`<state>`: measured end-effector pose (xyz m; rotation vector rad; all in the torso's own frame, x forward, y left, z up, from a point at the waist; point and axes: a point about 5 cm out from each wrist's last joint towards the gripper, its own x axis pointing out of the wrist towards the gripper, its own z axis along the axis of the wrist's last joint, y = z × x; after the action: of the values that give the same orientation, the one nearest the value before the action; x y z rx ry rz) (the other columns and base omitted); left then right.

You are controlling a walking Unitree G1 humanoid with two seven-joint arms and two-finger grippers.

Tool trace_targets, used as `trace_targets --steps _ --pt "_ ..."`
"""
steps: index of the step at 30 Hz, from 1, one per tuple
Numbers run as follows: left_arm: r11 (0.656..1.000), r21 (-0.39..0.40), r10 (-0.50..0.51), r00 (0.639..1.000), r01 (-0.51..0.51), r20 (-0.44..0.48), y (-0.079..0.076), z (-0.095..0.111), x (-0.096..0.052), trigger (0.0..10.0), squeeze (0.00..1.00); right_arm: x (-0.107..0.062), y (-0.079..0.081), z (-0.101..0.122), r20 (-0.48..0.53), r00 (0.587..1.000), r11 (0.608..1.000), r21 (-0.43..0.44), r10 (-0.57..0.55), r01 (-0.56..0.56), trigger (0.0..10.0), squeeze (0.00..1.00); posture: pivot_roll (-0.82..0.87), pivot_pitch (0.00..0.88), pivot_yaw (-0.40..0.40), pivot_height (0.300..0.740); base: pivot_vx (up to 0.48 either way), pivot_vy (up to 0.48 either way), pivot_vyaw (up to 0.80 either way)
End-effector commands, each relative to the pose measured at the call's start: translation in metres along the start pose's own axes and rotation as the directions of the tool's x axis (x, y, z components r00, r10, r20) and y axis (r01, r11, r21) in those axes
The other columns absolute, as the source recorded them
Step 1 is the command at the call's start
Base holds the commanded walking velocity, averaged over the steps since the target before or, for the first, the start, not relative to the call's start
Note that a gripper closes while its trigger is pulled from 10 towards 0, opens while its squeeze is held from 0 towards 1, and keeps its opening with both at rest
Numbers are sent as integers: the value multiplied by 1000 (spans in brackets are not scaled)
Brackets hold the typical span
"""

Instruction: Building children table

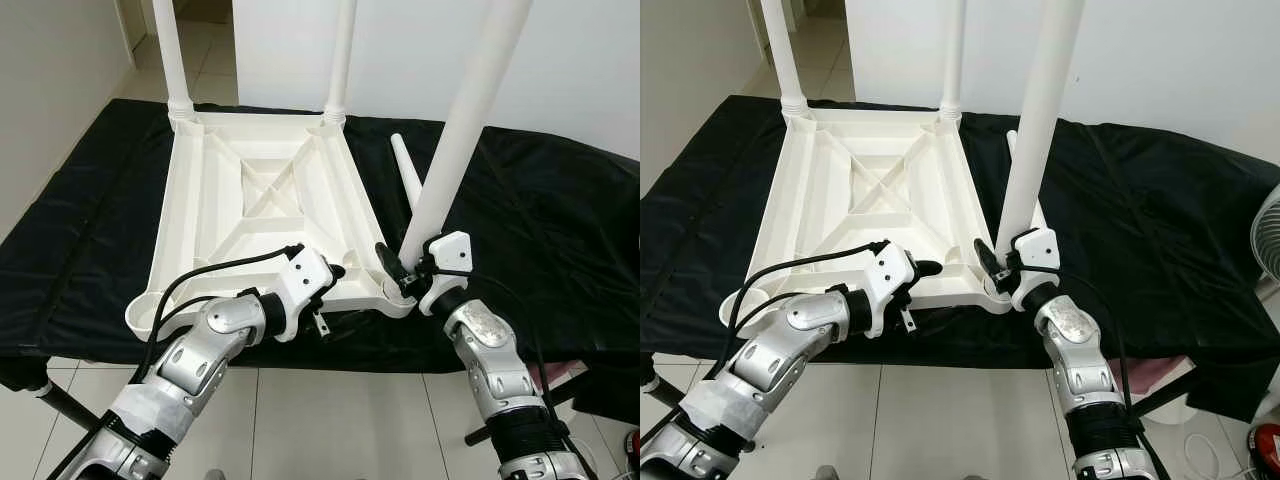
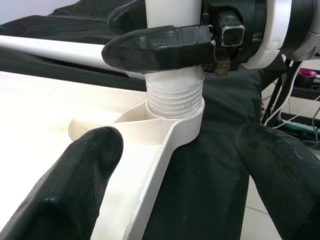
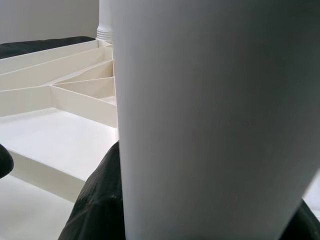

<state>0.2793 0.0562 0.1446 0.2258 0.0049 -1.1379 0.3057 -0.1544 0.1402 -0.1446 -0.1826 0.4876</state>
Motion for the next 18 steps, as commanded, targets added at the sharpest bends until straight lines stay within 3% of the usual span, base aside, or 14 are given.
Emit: trace_targets --steps 1,18 --pt "1000 1 13 1000 -13 -2 0 1 -1 10000 0 -7 3 -12 -57 998 999 2 32 -32 10000 0 -51 0 -48 740 0 0 0" --pt "1000 1 7 1000 -7 -1 -2 4 -1 10000 0 -12 5 -30 -114 985 991 -13 128 -130 10000 0 -46 0 -48 740 0 0 0"
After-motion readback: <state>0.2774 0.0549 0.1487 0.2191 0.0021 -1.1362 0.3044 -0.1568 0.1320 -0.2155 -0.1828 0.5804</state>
